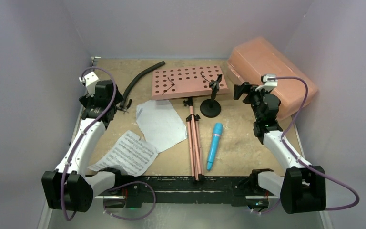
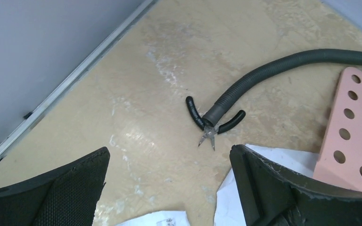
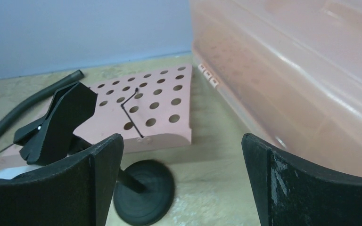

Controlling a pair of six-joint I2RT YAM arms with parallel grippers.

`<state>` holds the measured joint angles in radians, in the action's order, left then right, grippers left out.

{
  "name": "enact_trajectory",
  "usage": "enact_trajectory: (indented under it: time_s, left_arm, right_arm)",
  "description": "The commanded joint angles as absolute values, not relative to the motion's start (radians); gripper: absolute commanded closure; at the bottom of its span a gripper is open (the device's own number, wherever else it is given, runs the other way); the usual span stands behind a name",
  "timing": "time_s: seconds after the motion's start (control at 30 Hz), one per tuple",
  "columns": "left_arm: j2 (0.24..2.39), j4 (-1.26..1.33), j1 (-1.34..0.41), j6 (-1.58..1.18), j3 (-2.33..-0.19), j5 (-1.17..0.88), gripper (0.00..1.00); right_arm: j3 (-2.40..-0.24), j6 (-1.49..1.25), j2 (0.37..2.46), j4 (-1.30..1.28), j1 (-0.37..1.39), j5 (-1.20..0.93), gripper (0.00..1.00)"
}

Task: Set up the instrument practice props

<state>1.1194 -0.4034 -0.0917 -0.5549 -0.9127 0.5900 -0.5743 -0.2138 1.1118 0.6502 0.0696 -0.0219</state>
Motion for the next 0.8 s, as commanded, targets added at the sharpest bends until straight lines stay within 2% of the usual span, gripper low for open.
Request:
enact_trajectory:
  time_s: [0.0,0.13,0.3,0.47,0.77]
  left_arm:
    - [1.136,-0.660,-0.087,-0.620,-1.013,0.616,0.01]
    - [1.079,-0.556,-0.087,-0.581,-0.998,0.430,0.01]
    - [1.007,-0.413,-0.086,-0.599,-0.950,0.255,0.01]
    - [1.026,-0.418,-0.086,-0.651,-0.967,0.188,0.01]
    - [1.120,-0.338,-0.086,-0.686,-0.945,-0.057,0.01]
  right_arm:
    - [-0.652,-0.398,1.082,0.518,0.072,-0.009,0.02]
    - [-0.712,-0.508,1.077,0.388,0.072,-0.022,0.02]
    - [-0.758,-0.509,1.049,0.252,0.072,-0.067,0.02]
    - [-0.770,-0.729,0.995,-0.039,0.072,0.112,0.02]
    - [-0.720,-0.746,0.953,-0.100,0.072,0.002,0.02]
